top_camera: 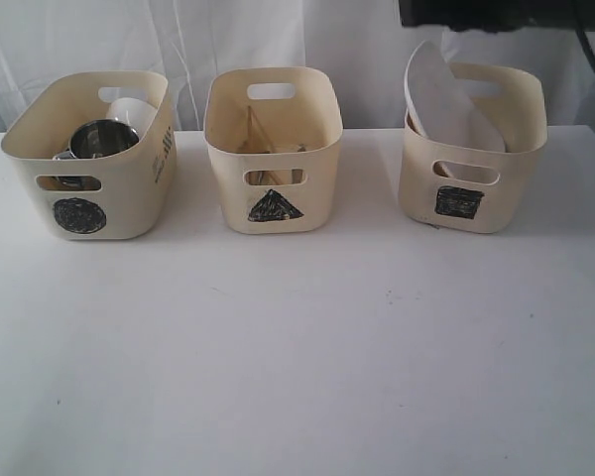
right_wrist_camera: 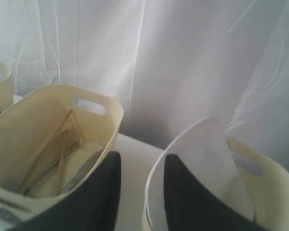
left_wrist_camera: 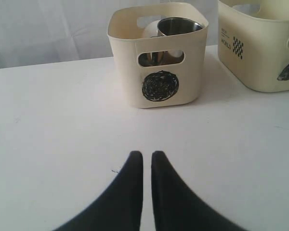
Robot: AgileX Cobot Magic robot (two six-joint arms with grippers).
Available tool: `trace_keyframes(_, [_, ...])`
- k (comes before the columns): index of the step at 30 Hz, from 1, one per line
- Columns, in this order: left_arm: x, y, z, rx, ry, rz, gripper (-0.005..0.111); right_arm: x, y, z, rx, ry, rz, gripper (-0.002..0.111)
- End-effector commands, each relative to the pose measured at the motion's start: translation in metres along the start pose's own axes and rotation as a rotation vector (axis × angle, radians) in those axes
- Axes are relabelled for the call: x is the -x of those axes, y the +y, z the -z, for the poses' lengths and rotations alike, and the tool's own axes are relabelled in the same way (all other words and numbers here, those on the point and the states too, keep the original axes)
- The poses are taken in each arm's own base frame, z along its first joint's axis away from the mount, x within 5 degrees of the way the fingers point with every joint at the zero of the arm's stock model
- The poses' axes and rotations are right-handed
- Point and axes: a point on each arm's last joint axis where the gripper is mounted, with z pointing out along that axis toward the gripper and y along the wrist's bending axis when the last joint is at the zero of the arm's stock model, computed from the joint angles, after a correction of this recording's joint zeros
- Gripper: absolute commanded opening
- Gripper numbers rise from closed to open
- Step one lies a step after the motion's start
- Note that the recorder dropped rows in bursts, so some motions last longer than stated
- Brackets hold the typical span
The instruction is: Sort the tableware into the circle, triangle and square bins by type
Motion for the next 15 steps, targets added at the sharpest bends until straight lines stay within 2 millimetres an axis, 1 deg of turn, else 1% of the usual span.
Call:
trace_keyframes(1, [-0.001, 0.0, 0.0, -0.002, -0.007, 0.017, 0.013, -0.033, 0.003, 0.058, -0.022, -0.011, -0.043, 0.018])
trace_keyframes(2, [-0.001, 0.0, 0.0, -0.002, -0.007, 0.017, 0.013, -0.041, 0.004, 0.071, -0.026, -0.017, -0.061, 0.015])
trace_keyframes(4, [-0.001, 0.0, 0.0, -0.002, -0.007, 0.017, 0.013, -0.071, 0.009, 0.118, -0.034, -0.044, -0.084, 0.005])
trace_keyframes(5, [-0.001, 0.0, 0.0, -0.002, -0.007, 0.017, 0.013, -0.079, 0.01, 0.131, -0.035, -0.054, -0.083, 0.003])
trace_keyframes(6, [-0.001, 0.0, 0.0, -0.002, -0.007, 0.017, 0.013, -0.093, 0.013, 0.154, -0.038, -0.085, -0.081, 0.0])
trace_keyframes(7, [-0.001, 0.0, 0.0, -0.002, -0.007, 0.017, 0.013, -0.099, 0.014, 0.165, -0.04, -0.105, -0.081, 0.0])
trace_keyframes(8, [-0.001, 0.0, 0.0, -0.002, -0.007, 0.017, 0.013, -0.11, 0.016, 0.184, -0.038, -0.138, -0.08, 0.0])
trace_keyframes(9, [-0.001, 0.0, 0.0, -0.002, -0.007, 0.017, 0.013, -0.115, 0.018, 0.193, -0.034, -0.15, -0.079, 0.0])
trace_keyframes(10, [-0.001, 0.0, 0.0, -0.002, -0.007, 0.017, 0.013, -0.125, 0.021, 0.208, -0.019, -0.154, -0.077, 0.0])
trace_keyframes(13, [-0.001, 0.0, 0.0, -0.002, -0.007, 0.017, 0.013, -0.139, 0.027, 0.231, 0.018, -0.139, -0.069, 0.0])
trace_keyframes(15, [-0.001, 0.0, 0.0, -0.002, -0.007, 0.017, 0.013, -0.144, 0.03, 0.245, 0.042, -0.132, -0.061, 0.0])
